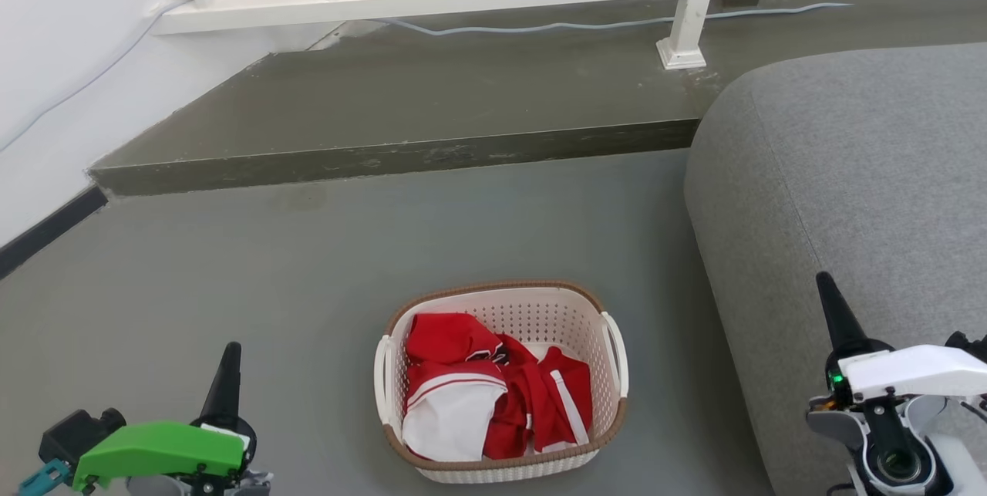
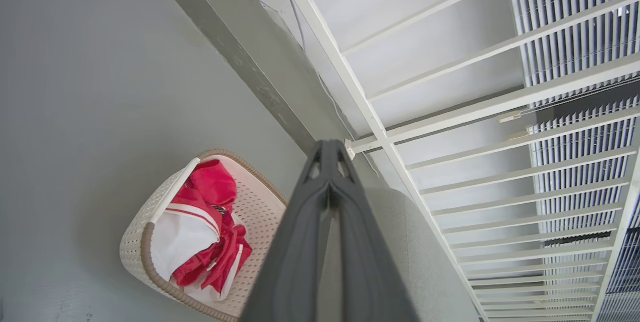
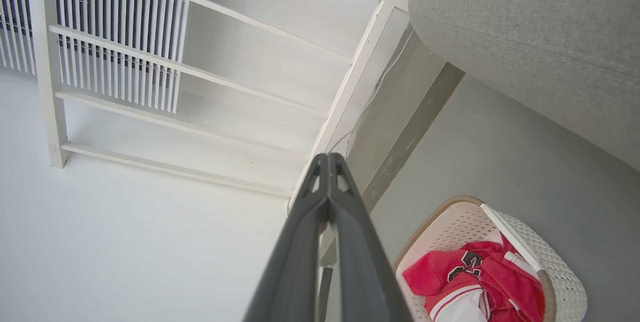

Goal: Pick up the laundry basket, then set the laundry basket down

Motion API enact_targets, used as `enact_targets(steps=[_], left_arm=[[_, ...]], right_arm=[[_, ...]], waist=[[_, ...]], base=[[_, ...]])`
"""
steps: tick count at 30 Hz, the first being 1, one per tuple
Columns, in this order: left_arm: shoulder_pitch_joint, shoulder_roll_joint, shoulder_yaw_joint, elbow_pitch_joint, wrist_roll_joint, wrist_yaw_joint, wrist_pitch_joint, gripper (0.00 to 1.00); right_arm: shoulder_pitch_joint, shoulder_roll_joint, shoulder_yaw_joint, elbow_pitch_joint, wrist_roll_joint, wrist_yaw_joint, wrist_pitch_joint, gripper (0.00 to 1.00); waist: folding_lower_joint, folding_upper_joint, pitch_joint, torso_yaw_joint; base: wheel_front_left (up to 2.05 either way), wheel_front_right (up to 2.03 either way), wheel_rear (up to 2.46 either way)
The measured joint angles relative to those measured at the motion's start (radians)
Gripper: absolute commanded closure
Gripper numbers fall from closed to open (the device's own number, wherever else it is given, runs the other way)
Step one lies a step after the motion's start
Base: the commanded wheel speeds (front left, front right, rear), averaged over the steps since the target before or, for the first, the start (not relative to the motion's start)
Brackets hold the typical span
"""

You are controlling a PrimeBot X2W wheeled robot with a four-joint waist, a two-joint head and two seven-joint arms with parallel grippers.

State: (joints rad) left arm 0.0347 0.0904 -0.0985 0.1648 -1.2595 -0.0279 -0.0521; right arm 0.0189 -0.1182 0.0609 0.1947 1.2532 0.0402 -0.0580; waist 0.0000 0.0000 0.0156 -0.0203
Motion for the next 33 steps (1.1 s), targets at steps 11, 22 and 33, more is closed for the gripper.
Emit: enact_targets(steps=[11,22,33], left_arm=[[-0.027,0.004,0.029,0.030,-0.172,-0.035,0.030,1.00],[-0.047,0.007,0.054,0.057,-0.320,-0.061,0.060,1.00],[-0.067,0.010,0.070,0.081,-0.426,-0.082,0.078,1.00]], right_arm=[[-0.021,0.006,-0.037,0.022,0.170,0.024,0.036,1.00],[-0.041,0.010,-0.072,0.042,0.322,0.052,0.067,1.00],[-0.058,0.015,-0.095,0.057,0.422,0.068,0.086,1.00]], waist=[[0.0000,0.0000,-0.005,0.008],[0.0000,0.0000,-0.009,0.016],[0.0000,0.0000,-0.012,0.020]], base=[[0.00,0.00,0.00],[0.00,0.00,0.00],[0.00,0.00,0.00]])
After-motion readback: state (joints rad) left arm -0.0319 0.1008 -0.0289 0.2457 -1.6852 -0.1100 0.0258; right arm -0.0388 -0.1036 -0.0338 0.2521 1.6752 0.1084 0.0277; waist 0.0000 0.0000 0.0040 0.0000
